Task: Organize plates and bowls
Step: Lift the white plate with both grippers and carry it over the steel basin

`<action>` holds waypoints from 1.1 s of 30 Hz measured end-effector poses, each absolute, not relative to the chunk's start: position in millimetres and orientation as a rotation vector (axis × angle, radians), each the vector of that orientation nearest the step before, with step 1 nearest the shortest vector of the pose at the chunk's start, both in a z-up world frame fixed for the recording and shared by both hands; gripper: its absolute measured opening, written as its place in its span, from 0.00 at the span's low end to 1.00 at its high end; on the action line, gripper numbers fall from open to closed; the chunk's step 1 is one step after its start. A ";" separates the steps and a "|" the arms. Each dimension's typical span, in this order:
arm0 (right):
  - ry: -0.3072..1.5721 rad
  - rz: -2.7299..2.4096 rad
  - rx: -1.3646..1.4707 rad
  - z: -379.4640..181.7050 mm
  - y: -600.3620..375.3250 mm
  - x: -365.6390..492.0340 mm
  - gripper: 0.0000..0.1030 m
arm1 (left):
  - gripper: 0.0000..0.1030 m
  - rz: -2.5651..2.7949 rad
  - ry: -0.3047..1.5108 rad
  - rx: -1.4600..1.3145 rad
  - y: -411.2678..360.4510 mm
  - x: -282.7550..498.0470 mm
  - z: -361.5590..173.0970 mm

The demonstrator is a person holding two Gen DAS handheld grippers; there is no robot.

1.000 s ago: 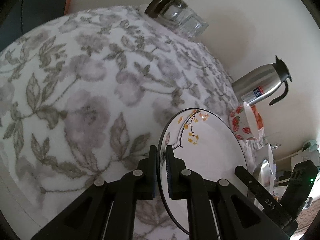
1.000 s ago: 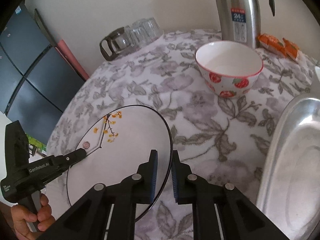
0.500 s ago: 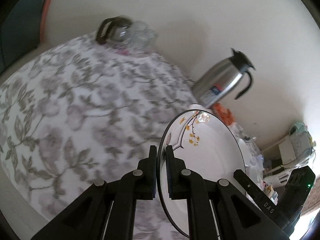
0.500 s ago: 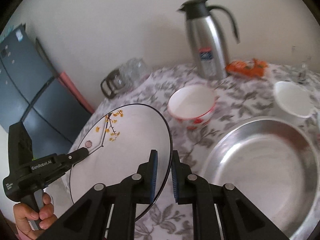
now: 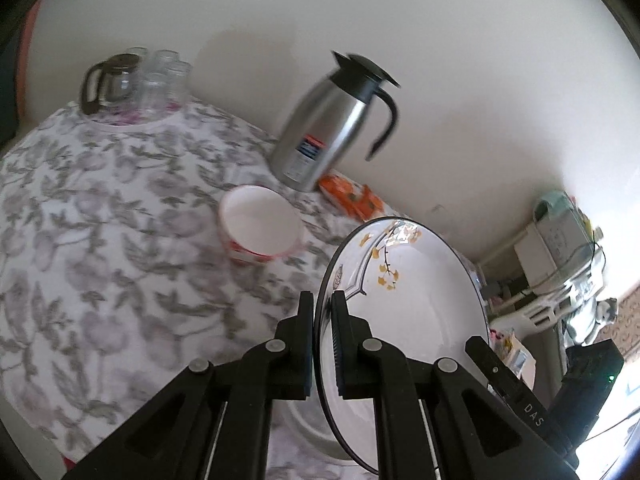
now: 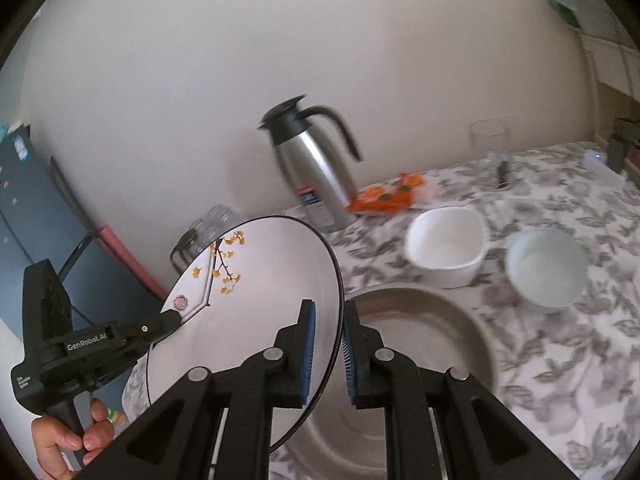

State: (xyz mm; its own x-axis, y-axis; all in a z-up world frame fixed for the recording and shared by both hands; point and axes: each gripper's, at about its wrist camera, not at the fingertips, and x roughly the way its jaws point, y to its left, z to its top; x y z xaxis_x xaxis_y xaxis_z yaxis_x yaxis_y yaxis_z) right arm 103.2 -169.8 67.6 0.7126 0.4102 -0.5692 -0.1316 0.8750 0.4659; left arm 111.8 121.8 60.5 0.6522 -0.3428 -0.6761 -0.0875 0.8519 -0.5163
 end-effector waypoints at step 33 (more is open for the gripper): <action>0.890 0.196 0.408 -8.1 -200.2 132.7 0.14 | 0.08 -0.179 1.047 -0.503 78.1 149.9 -19.9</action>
State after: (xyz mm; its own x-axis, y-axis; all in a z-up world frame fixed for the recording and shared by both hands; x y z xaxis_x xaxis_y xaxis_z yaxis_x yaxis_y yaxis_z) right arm 132.7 -200.2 -8.1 0.6180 0.3324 -0.7125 0.0016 0.9057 0.4239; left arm 149.9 78.1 -19.9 0.4980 -0.3751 -0.7818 -0.0935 0.8731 -0.4785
